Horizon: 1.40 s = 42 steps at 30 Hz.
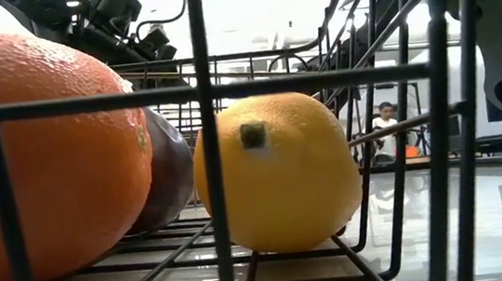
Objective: Sort produce into baskets
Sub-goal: Put the tomato into the bottom wire basket
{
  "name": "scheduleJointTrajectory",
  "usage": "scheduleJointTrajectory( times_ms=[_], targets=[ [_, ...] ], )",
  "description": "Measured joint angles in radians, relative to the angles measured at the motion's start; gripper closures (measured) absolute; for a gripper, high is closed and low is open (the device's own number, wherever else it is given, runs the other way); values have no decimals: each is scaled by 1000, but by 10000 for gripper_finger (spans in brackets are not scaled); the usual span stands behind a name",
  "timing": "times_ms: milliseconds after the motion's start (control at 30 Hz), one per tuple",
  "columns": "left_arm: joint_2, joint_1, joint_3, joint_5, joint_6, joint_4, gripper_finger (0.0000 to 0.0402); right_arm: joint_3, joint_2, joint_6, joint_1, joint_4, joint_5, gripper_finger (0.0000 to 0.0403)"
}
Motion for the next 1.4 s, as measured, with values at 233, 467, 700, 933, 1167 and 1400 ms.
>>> scheduleJointTrajectory(
  times_ms=[233, 467, 700, 933, 1167, 1400],
  targets=[
    [0, 0, 0, 31, -9, -4, 185, 0, 0, 0, 0, -2, 0, 16],
    [0, 0, 0, 31, -10, -17, 185, 0, 0, 0, 1, -3, -1, 64],
    [0, 0, 0, 31, -10, -28, 185, 0, 0, 0, 1, -3, -1, 89],
    [-5, 0, 0, 31, 4, -40, 185, 0, -4, -8, -1, -4, 1, 91],
    [-87, 0, 0, 22, 8, -44, 185, 0, -86, -26, -8, -35, 28, 92],
    [-137, 0, 0, 22, 7, -41, 185, 0, -211, -2, 4, -115, 37, 93]
  ],
)
